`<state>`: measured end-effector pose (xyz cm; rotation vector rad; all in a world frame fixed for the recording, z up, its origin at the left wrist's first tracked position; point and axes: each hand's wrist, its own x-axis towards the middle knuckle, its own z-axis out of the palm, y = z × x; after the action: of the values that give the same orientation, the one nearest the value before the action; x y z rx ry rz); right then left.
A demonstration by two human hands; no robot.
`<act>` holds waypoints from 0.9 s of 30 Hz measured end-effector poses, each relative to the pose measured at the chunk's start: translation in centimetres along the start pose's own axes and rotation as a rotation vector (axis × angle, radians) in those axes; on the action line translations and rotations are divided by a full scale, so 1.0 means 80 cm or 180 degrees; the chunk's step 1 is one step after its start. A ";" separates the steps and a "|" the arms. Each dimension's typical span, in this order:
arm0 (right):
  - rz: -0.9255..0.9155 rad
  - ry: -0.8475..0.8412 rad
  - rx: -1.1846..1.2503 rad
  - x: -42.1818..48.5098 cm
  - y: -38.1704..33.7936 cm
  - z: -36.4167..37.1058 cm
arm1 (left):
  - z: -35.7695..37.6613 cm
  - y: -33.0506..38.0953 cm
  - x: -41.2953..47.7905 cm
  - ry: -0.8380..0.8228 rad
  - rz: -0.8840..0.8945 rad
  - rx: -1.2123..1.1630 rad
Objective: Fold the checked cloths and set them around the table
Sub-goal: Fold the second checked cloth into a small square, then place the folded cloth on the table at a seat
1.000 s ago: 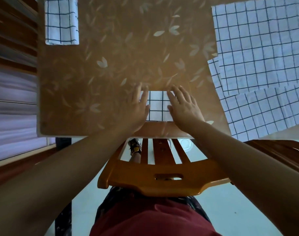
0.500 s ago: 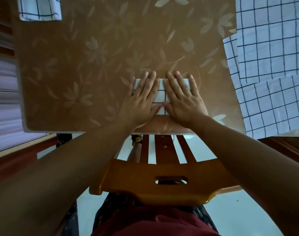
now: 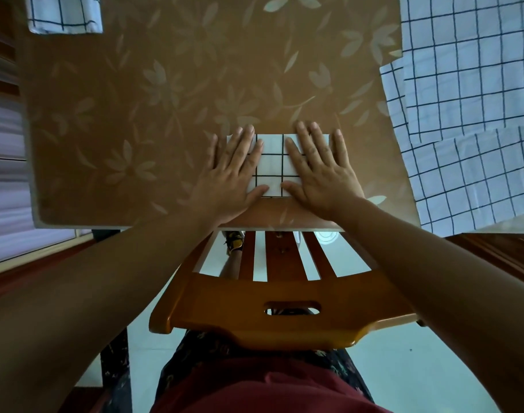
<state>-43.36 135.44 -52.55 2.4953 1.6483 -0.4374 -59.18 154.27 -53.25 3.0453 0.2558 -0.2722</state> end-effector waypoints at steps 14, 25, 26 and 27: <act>0.0404 -0.0978 0.0184 -0.004 -0.003 -0.052 | -0.039 -0.004 0.005 -0.0754 -0.0011 -0.0289; 0.1570 -0.0978 0.1113 -0.053 0.024 -0.219 | -0.224 -0.041 0.054 -0.1243 -0.0343 -0.1287; 0.1587 -0.0903 0.1091 -0.057 0.027 -0.238 | -0.243 -0.040 0.058 -0.1263 -0.0324 -0.1268; 0.1604 -0.0820 0.1089 -0.061 0.029 -0.258 | -0.264 -0.039 0.063 -0.1279 -0.0307 -0.1227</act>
<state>-39.49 135.49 -31.60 2.8059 0.8650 -0.9835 -51.25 159.96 -33.65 2.5340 0.3750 -0.7339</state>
